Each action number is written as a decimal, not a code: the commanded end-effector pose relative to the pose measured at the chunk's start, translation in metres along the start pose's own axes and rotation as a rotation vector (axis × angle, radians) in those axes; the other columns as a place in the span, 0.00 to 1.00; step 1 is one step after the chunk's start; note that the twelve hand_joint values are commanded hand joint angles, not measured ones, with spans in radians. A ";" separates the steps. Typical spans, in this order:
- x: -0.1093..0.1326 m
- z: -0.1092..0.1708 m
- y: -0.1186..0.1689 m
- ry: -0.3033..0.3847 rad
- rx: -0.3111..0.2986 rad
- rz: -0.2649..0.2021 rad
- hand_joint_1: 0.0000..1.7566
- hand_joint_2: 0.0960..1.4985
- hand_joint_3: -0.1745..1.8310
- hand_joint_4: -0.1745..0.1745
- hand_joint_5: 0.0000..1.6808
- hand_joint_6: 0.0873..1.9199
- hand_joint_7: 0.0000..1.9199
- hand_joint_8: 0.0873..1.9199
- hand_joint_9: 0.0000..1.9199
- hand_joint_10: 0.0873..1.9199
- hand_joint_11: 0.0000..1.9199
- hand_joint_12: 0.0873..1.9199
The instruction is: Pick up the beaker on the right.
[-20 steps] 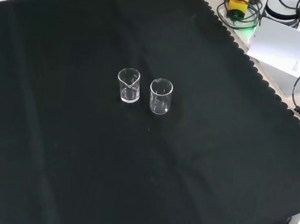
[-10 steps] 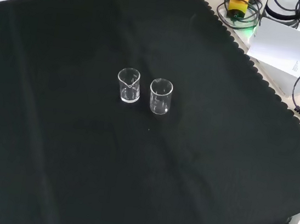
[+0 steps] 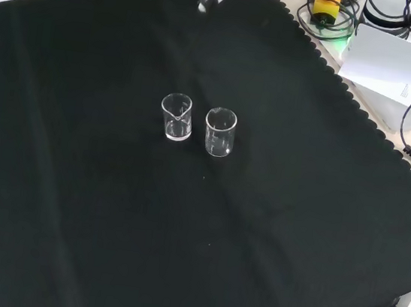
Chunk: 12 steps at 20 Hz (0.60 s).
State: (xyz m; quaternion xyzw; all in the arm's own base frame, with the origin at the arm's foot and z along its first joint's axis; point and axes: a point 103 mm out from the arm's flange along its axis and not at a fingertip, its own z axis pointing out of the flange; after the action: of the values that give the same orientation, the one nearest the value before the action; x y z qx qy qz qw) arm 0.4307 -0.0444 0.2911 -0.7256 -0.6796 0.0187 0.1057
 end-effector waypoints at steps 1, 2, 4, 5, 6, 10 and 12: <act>-0.014 0.036 0.040 0.061 -0.028 -0.027 0.19 0.74 0.20 0.39 0.18 0.00 0.03 0.25 0.08 0.32 0.00 0.63; -0.015 0.040 0.043 0.074 -0.030 -0.036 0.19 0.74 0.20 0.39 0.18 0.00 0.03 0.25 0.08 0.32 0.00 0.63; -0.019 0.050 0.047 0.091 -0.027 -0.057 0.20 0.73 0.20 0.39 0.18 0.00 0.03 0.26 0.09 0.32 0.00 0.63; -0.020 0.054 0.048 0.094 -0.029 -0.069 0.20 0.73 0.20 0.39 0.18 0.00 0.03 0.26 0.09 0.33 0.00 0.64; -0.021 0.059 0.049 0.105 -0.028 -0.080 0.20 0.73 0.20 0.39 0.18 0.00 0.03 0.26 0.10 0.33 0.00 0.64; -0.025 0.081 0.056 0.168 0.008 -0.143 0.35 0.65 0.19 0.38 0.20 0.00 0.04 0.27 0.12 0.33 0.00 0.66; -0.026 0.090 0.061 0.204 0.033 -0.166 0.41 0.56 0.26 0.38 0.21 0.00 0.06 0.27 0.15 0.32 0.00 0.67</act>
State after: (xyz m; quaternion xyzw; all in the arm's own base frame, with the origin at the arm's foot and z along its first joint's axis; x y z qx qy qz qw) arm 0.4569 -0.0615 0.2478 -0.7071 -0.6968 -0.0114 0.1199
